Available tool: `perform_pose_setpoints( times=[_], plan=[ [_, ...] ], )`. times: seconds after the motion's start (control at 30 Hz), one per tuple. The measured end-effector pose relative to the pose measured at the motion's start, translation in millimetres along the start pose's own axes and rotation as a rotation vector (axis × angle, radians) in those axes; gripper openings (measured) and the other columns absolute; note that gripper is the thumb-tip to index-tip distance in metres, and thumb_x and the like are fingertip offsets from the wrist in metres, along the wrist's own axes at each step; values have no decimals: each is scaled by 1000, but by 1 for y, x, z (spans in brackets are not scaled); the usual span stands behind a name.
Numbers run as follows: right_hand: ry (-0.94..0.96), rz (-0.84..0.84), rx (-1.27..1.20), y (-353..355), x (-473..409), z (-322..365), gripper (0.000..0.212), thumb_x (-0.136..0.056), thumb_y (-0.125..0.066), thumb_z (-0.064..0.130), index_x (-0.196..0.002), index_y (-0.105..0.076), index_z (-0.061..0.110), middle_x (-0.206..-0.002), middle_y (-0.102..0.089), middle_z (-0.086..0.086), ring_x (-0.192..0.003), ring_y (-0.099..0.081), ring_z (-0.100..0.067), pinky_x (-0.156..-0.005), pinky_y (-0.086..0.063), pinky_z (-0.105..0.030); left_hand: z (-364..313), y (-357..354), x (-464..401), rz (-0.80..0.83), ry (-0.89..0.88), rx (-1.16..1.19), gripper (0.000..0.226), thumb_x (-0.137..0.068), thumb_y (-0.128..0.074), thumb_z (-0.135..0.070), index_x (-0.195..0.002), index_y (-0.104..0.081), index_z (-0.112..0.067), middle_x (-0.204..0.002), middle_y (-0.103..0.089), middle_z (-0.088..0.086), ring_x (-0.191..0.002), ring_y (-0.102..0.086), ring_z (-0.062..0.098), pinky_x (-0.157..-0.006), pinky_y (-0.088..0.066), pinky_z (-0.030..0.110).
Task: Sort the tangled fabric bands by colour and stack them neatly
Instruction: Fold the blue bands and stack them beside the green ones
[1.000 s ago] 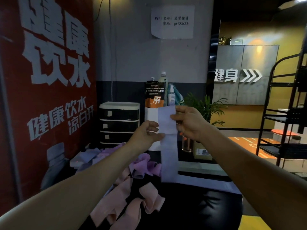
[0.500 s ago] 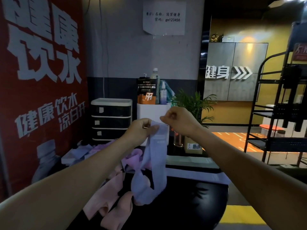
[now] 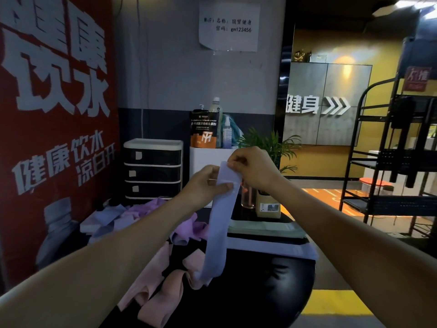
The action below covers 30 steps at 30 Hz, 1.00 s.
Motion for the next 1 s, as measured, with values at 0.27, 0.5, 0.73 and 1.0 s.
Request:
perform_pose_setpoints(
  times=[0.27, 0.5, 0.73, 1.0],
  plan=[
    [-274, -185, -106, 19, 12, -55, 15, -91, -56, 11, -85, -69, 7, -79, -59, 2, -66, -49, -6, -51, -32, -3, 19, -36, -1, 85, 73, -36, 8, -89, -62, -14, -94, -60, -8, -98, -64, 15, -82, -58, 22, -74, -45, 32],
    [-602, -358, -259, 35, 41, -124, 20, -93, -50, 11, -97, -69, 4, -88, -57, -10, -83, -51, -25, -69, -40, -32, 68, -44, 2, 264, 137, -216, 49, -64, -78, -42, -88, -56, -6, -82, -53, 9, -78, -46, 16, -72, -35, 31],
    [-775, -365, -287, 21, 75, -179, 19, -91, -53, 11, -81, -67, 3, -77, -56, -11, -78, -50, -26, -74, -49, -41, 104, -31, 0, 370, 153, -674, 15, -82, -66, -19, -77, -54, -10, -72, -49, 2, -66, -42, 15, -60, -31, 27],
    [-946, -416, -293, 6, 118, -234, 16, -90, -56, 12, -77, -63, 6, -83, -60, -14, -83, -55, -30, -82, -49, -43, 142, -10, -2, 253, 325, -718, 18, -89, -57, -13, -72, -51, -13, -64, -41, -5, -63, -42, 12, -45, -27, 14]
  ],
)
Point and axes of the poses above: each hand's wrist, its own x-axis away from the middle knuckle, its own y-axis out of the back of the hand, z = x × y, the point moved 7 cm from there along -x, towards the middle knuckle
